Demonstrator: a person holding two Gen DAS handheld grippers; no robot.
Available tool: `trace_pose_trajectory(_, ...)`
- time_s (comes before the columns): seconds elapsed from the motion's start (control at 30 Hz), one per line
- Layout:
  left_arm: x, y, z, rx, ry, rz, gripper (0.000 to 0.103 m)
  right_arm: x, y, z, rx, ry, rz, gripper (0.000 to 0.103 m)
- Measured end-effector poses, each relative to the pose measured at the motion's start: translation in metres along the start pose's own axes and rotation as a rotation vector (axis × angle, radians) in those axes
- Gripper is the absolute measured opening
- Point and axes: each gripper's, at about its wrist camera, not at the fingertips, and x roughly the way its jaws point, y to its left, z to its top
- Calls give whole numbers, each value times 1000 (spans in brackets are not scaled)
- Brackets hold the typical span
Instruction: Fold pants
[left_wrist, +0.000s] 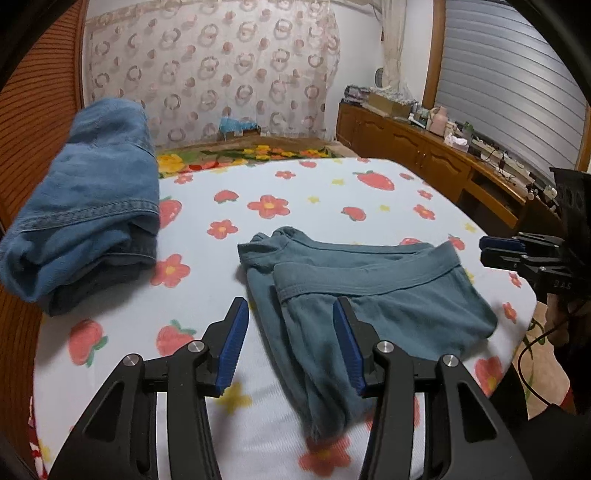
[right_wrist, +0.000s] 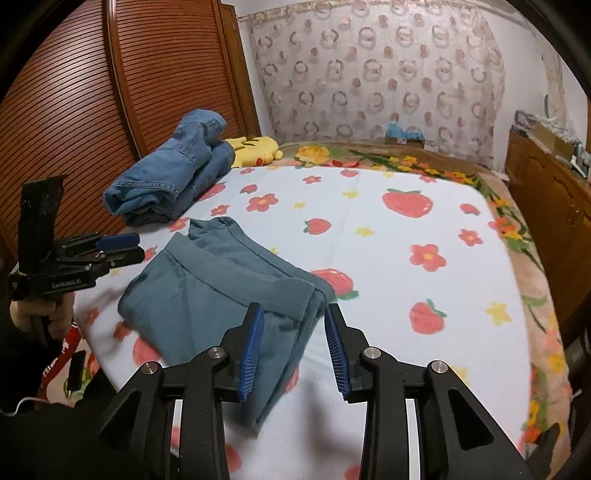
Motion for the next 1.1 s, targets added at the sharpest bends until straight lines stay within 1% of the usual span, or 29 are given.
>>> trace_pose_trajectory(0.07, 13, 2, 2, -9, 26, -16, 43, 14, -2, 4, 7, 11, 15, 35)
trace_pose_trajectory(0.13, 20, 2, 3, -16, 42, -27, 41, 25, -1, 7, 11, 20, 23, 35)
trace_pose_trajectory(0.23, 30, 0, 4, -19, 63, -71, 39, 36, -3, 11, 19, 35, 37, 35)
trace_pose_trajectory(0.33, 36, -1, 5, -13, 77, -64, 36, 41, -3, 13, 24, 45, 39, 35)
trace_pose_trajectory(0.4, 36, -2, 6, -14, 75, -69, 33, 42, -2, 13, 16, 52, 42, 35)
trace_pose_trajectory(0.57, 37, -2, 5, -9, 68, -69, 19, 49, -5, 11, 29, 86, 32, 35)
trace_pose_trajectory(0.7, 32, -6, 4, 4, 57, -73, 15, 53, -2, 11, 22, 95, 24, 35)
trace_pose_trajectory(0.73, 29, -10, 3, 16, 50, -71, 15, 54, 0, 11, 12, 99, 19, 33)
trace_pose_trajectory(0.77, 26, -12, 3, 22, 45, -73, 14, 53, 1, 11, 4, 94, 16, 23)
trace_pose_trajectory(0.83, 17, -15, 3, 30, 27, -82, 13, 46, 6, 12, -14, 70, 21, 10)
trace_pose_trajectory(0.97, -7, -20, 10, 34, -39, -96, 12, 23, 13, 17, -34, -3, 46, 8)
trace_pose_trajectory(1.1, -20, -17, 22, 30, -96, -86, 12, 6, 15, 24, -54, -66, 40, 8)
